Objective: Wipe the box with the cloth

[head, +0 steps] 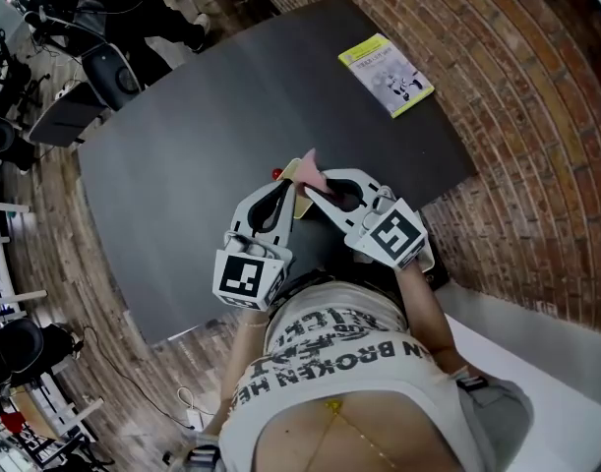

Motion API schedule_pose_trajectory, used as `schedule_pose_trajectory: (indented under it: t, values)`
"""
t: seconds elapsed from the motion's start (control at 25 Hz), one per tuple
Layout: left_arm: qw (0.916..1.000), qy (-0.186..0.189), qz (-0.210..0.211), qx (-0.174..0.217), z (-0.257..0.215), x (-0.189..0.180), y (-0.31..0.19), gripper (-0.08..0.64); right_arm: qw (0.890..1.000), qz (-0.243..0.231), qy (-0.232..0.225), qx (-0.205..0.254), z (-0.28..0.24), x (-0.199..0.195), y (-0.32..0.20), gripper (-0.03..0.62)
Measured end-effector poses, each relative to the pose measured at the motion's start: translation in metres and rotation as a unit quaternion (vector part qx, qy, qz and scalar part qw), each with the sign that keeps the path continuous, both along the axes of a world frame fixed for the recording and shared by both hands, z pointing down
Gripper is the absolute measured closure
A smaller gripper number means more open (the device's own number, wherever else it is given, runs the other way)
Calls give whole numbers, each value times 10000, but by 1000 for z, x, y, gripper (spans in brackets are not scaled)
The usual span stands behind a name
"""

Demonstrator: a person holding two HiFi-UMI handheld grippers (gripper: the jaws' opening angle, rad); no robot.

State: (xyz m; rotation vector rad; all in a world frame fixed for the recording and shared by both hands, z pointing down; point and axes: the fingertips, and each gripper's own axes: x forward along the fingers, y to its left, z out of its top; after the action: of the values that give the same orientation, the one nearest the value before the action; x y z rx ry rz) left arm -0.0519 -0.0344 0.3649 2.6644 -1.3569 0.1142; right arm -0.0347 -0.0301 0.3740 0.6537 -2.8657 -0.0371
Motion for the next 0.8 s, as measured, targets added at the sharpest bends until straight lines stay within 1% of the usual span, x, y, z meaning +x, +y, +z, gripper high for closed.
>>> schedule_pose_trajectory:
  t: [0.12, 0.28, 0.8]
  values:
    - [10000, 32, -5, -7, -2, -2, -1, 552, 10000, -7, 26, -67, 0, -2, -3, 575]
    - [10000, 4, -35, -25, 0, -2, -2, 552, 9999, -85, 44, -40, 3, -2, -3, 575]
    - [9999, -17, 29, -160, 6, -1, -3, 552, 9998, -24, 144, -137, 9, -2, 0, 575]
